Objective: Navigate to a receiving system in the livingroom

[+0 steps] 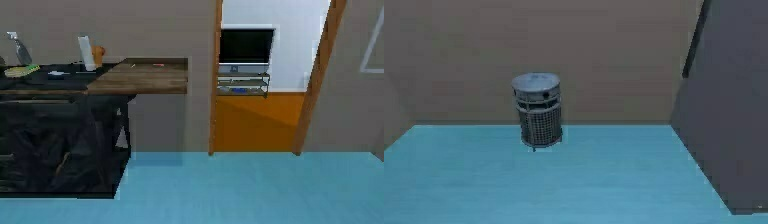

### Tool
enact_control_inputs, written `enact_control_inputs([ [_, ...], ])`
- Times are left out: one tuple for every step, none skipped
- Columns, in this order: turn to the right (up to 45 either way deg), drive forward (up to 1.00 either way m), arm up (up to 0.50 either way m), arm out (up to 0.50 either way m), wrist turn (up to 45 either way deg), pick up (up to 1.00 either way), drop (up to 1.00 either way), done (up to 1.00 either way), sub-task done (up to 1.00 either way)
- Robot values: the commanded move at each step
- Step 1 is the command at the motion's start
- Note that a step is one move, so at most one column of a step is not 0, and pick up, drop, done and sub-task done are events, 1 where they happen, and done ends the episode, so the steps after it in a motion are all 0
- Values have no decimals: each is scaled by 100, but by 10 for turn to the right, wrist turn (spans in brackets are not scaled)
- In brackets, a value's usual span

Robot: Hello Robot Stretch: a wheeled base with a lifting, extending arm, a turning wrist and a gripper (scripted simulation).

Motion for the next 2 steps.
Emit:
enact_control_inputs([
  [180,0,0,0,0,0,0,0,0],
  [0,100,0,0,0,0,0,0,0],
])
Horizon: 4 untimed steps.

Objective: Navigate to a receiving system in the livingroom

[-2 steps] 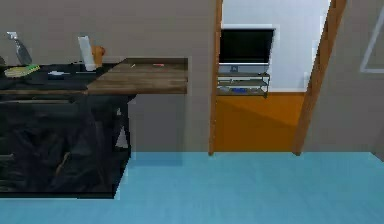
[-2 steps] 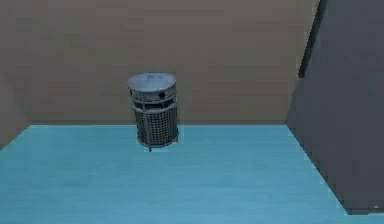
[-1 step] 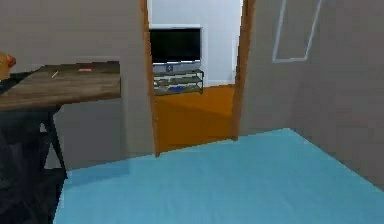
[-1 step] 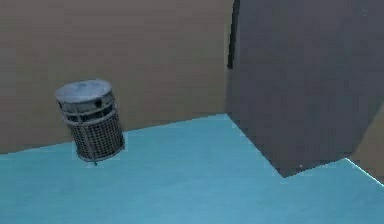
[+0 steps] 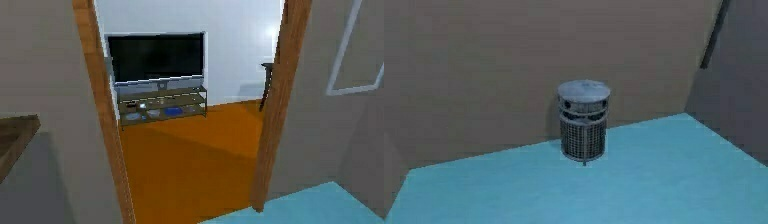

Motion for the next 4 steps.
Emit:
enact_control_inputs([
  [30,0,0,0,0,0,0,0,0],
  [0,90,0,0,0,0,0,0,0],
  [-180,0,0,0,0,0,0,0,0],
  [0,30,0,0,0,0,0,0,0],
])
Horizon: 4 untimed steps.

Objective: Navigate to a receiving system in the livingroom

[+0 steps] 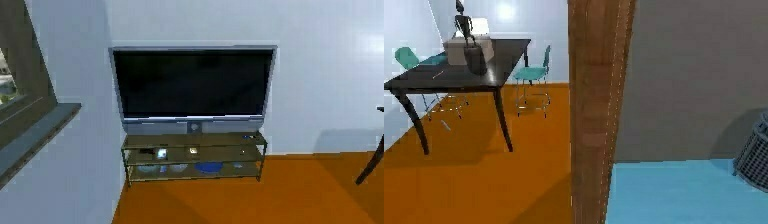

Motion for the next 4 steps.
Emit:
enact_control_inputs([
  [-150,0,0,0,0,0,0,0,0],
  [0,75,0,0,0,0,0,0,0],
  [270,0,0,0,0,0,0,0,0],
  [0,0,0,0,0,0,0,100,0],
])
